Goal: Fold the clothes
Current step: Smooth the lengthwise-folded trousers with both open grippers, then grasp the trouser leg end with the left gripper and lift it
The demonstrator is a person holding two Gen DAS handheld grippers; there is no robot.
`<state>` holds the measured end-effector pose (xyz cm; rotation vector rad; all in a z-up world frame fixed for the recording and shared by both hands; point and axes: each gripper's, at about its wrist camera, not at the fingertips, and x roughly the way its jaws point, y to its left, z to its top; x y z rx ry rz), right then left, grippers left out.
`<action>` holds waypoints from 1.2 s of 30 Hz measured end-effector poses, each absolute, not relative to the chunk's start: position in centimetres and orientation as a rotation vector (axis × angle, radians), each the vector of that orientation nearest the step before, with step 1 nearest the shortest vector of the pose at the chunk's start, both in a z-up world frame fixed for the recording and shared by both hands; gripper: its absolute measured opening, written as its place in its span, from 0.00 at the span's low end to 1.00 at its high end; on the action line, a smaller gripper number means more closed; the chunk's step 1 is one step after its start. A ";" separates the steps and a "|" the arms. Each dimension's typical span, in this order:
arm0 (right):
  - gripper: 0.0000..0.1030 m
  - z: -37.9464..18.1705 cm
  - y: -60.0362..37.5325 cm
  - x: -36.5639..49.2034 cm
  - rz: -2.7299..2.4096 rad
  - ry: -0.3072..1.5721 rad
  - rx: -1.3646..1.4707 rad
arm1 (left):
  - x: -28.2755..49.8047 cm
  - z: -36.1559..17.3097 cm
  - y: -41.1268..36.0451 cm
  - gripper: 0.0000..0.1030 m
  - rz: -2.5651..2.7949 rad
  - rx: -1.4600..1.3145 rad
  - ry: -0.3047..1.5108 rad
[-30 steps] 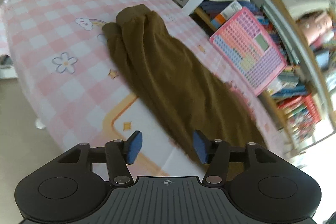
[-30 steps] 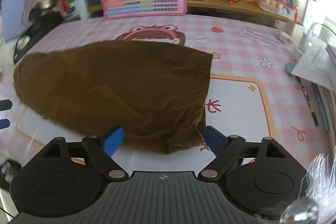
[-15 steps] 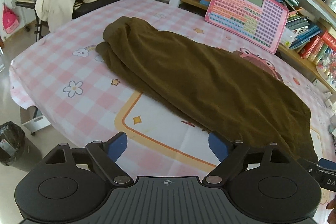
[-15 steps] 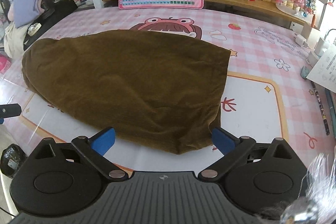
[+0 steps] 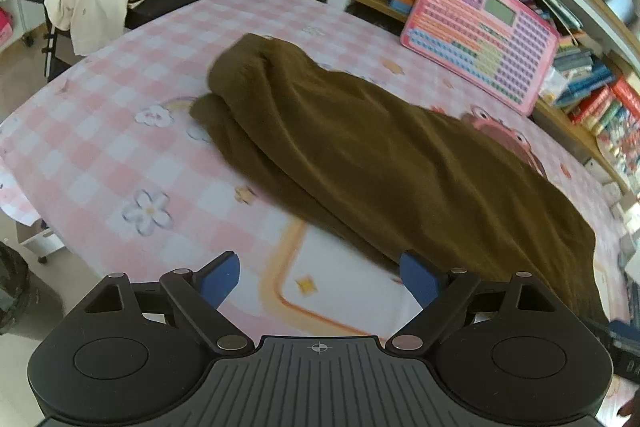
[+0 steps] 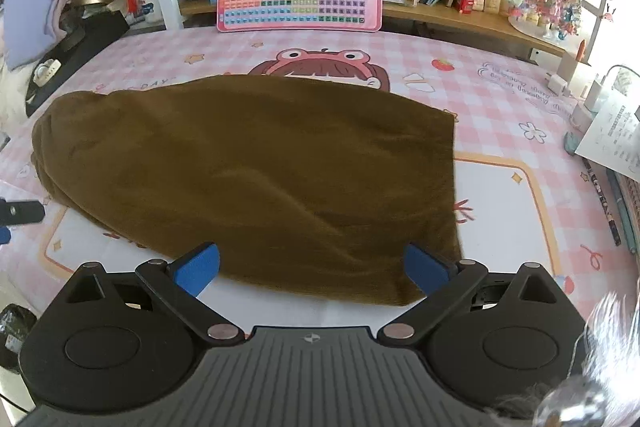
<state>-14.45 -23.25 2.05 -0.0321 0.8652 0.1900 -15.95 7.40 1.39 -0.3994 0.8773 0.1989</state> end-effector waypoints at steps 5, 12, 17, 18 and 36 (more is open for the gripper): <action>0.97 2.3 -20.3 -15.0 0.149 0.856 -0.036 | -14.9 1.0 10.8 0.87 0.175 -0.436 0.888; 0.97 2.1 -16.7 -15.3 0.096 0.861 -0.031 | -13.5 0.6 15.3 0.87 0.136 -0.487 0.900; 0.97 2.3 -14.4 -15.5 0.078 0.861 -0.060 | -13.0 0.0 17.8 0.87 0.122 -0.565 0.909; 0.97 2.4 -14.1 -15.6 0.075 0.859 -0.067 | -13.0 -0.1 18.3 0.87 0.121 -0.588 0.912; 0.94 0.0 -7.7 -10.5 0.112 0.837 -0.185 | -10.6 -2.9 22.2 0.86 0.103 -0.942 0.828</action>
